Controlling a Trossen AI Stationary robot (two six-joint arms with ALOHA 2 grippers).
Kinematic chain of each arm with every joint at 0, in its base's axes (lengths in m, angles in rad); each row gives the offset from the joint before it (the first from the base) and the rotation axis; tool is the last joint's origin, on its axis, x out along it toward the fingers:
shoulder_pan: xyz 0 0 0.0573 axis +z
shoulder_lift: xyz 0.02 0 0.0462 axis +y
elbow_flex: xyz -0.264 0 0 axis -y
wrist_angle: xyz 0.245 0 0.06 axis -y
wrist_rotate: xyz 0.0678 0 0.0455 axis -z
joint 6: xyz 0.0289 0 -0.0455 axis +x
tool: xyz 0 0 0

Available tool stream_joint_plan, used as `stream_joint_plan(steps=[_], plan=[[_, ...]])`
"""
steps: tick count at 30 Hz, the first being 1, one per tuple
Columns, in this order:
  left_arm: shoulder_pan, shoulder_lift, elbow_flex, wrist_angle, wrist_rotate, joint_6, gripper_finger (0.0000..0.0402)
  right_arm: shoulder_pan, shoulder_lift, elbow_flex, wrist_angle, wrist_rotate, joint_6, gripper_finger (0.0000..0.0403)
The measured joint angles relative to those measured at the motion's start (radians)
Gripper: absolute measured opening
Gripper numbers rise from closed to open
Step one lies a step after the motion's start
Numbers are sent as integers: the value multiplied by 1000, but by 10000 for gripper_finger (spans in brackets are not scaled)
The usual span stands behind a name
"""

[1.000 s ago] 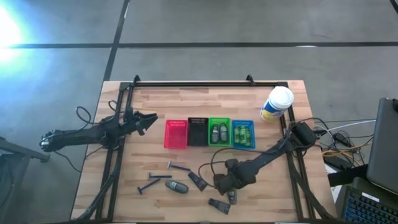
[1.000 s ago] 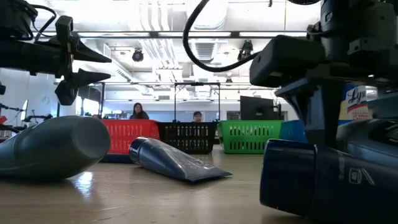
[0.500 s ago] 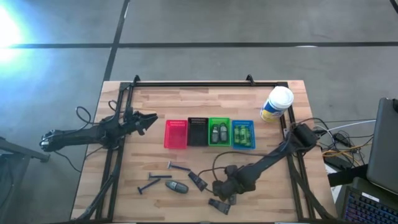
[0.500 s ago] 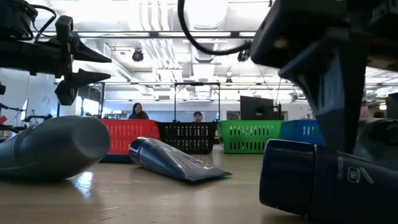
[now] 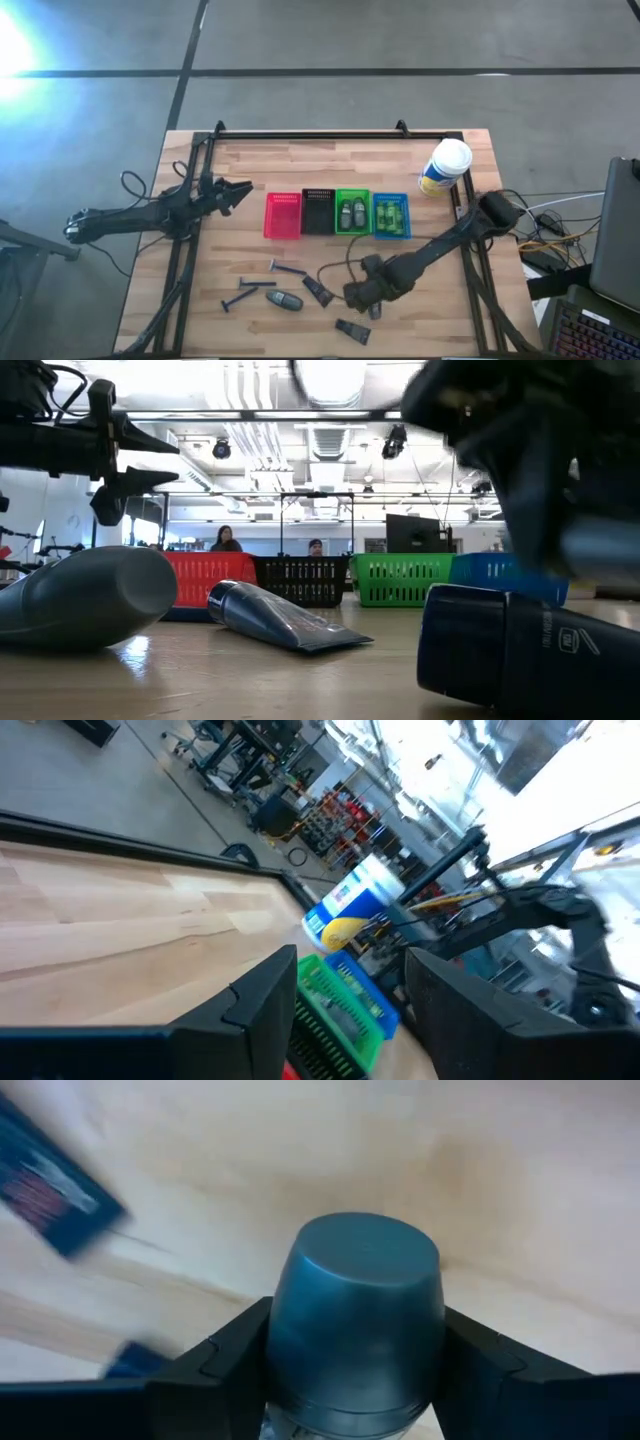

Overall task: Pick & Place Travel size toiletries
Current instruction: Put the black deodorant into the green bin

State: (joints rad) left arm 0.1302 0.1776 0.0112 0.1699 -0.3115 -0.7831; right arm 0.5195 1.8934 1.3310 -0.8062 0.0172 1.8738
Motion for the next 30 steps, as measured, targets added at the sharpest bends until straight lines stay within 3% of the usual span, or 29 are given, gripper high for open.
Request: stream_joint_plan(steps=[3,7,13,16,23,30], plan=[[0,0,0,8,0,-19,193,-41,-99,-36,-32,70,-9,199],[0,-1,0,15,0,-31,193,-197,-215,-121,0,113,-122,199],[0,-1,0,18,0,-32,193,-492,-261,-192,235,64,-417,209],[0,-1,0,22,0,-32,193,-580,-257,-177,240,55,-526,209],[0,-1,0,25,-1,-37,193,-674,-257,-195,218,11,-635,220],[0,-1,0,27,-1,-87,193,-687,-256,-264,219,1,-620,272]])
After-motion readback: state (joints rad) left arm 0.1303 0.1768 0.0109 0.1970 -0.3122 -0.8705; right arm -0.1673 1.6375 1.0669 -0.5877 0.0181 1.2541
